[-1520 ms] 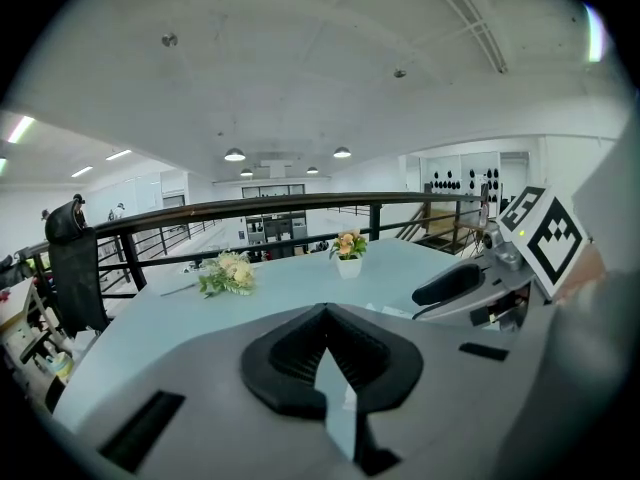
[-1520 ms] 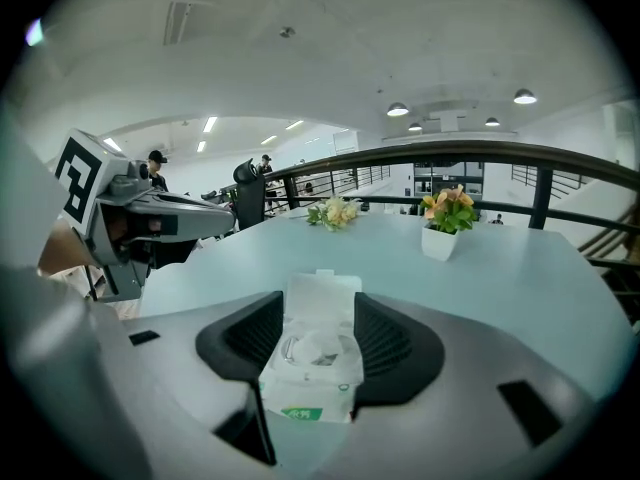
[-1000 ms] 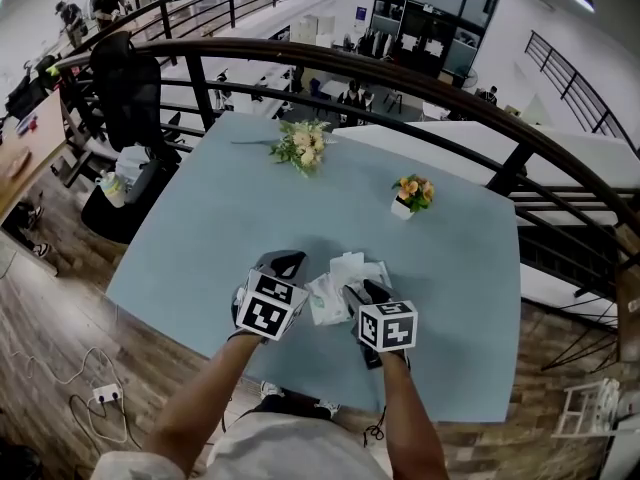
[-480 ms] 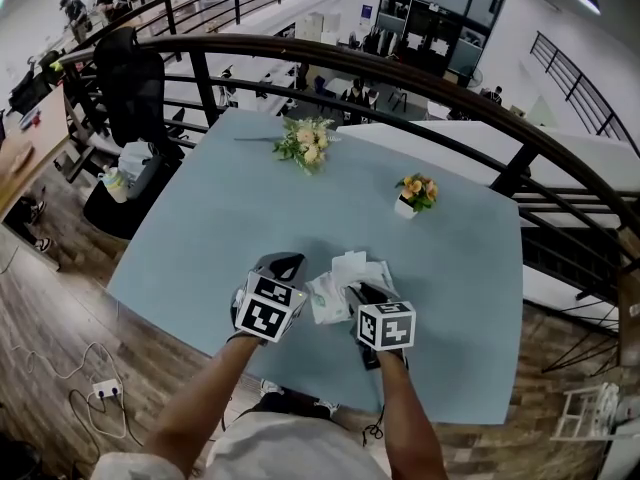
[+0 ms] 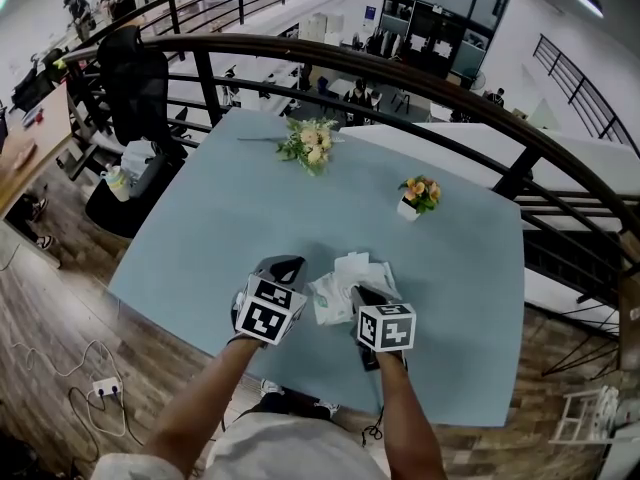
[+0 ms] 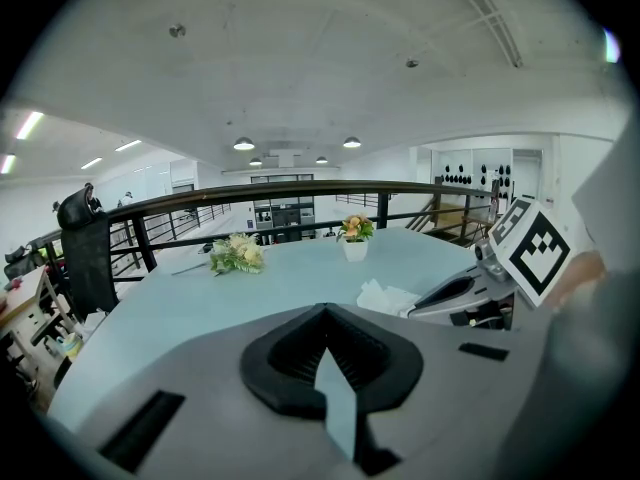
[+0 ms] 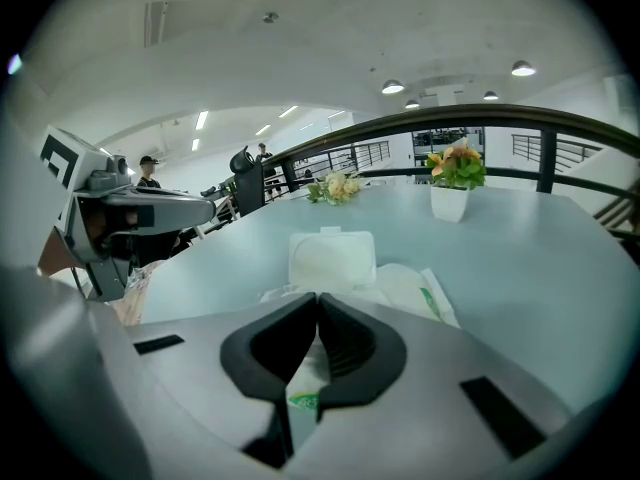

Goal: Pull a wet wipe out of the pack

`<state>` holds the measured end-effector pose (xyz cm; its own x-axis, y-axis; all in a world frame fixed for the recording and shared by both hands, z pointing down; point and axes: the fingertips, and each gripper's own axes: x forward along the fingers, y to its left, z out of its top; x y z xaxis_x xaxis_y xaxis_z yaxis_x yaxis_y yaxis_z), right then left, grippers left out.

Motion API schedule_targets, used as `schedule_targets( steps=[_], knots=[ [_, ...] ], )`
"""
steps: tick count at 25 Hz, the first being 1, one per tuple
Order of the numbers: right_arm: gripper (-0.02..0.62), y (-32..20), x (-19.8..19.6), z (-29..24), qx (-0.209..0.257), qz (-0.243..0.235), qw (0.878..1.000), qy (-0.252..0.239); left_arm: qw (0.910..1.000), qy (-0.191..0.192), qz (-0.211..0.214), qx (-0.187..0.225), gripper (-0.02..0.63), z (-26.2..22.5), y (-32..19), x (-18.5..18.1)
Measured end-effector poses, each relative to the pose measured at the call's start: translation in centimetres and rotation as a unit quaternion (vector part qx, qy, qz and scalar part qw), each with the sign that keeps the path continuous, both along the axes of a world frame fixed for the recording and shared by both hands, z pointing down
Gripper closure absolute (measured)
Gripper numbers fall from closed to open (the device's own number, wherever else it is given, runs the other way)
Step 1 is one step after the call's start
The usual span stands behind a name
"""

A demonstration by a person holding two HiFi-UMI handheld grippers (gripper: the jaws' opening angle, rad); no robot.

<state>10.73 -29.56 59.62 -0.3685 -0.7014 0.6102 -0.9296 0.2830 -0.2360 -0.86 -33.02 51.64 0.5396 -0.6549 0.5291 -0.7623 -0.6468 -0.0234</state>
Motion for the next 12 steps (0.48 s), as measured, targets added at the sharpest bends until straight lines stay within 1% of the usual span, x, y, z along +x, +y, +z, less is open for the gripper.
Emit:
schedule_targets(
  steps=[12],
  knots=[
    [0.586, -0.12, 0.51, -0.31, 0.005, 0.004, 1.0, 0.004, 1.0, 0.0, 0.004, 0.002, 0.612, 0.05, 0.07, 0.3]
  ],
)
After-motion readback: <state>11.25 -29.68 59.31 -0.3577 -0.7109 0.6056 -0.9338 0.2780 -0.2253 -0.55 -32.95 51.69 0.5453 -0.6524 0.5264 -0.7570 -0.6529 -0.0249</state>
